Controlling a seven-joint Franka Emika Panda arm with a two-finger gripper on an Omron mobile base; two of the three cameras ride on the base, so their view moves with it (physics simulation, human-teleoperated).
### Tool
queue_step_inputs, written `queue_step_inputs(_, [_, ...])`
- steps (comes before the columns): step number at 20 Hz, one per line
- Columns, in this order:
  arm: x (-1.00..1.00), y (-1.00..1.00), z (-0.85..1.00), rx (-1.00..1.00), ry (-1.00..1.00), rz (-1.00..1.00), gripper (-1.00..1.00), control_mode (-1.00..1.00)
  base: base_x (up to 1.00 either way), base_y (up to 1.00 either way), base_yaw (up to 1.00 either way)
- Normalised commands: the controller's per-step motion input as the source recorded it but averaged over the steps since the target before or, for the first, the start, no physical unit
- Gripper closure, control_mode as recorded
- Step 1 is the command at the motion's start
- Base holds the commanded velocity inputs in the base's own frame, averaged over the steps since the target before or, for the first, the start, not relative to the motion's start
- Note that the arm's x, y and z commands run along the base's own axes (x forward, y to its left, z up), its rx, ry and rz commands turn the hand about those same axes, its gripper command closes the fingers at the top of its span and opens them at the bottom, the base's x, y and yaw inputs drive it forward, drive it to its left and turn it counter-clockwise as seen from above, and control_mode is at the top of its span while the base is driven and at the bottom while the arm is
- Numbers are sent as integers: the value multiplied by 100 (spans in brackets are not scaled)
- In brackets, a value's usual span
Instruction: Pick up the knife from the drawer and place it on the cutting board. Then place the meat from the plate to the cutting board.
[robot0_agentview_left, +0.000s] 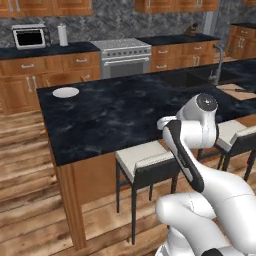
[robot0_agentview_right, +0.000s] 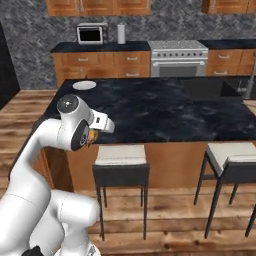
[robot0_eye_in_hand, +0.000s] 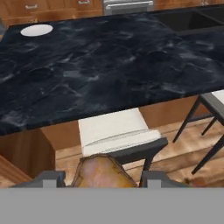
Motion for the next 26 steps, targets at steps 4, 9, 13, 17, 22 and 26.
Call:
queue_step_inputs(4, [0,0,0,0,0,0,100,100,-2,-100,31])
queue_step_inputs(9, [0,0,0,0,0,0,100,100,-20,-100,28])
queue_step_inputs(13, [0,0,0,0,0,0,100,100,-36,-100,22])
queue_step_inputs(17, [0,0,0,0,0,0,100,100,-30,-100,17])
queue_step_inputs(22, [0,0,0,0,0,0,100,100,-7,-100,15])
queue_step_inputs(26, [0,0,0,0,0,0,100,100,0,-100,13])
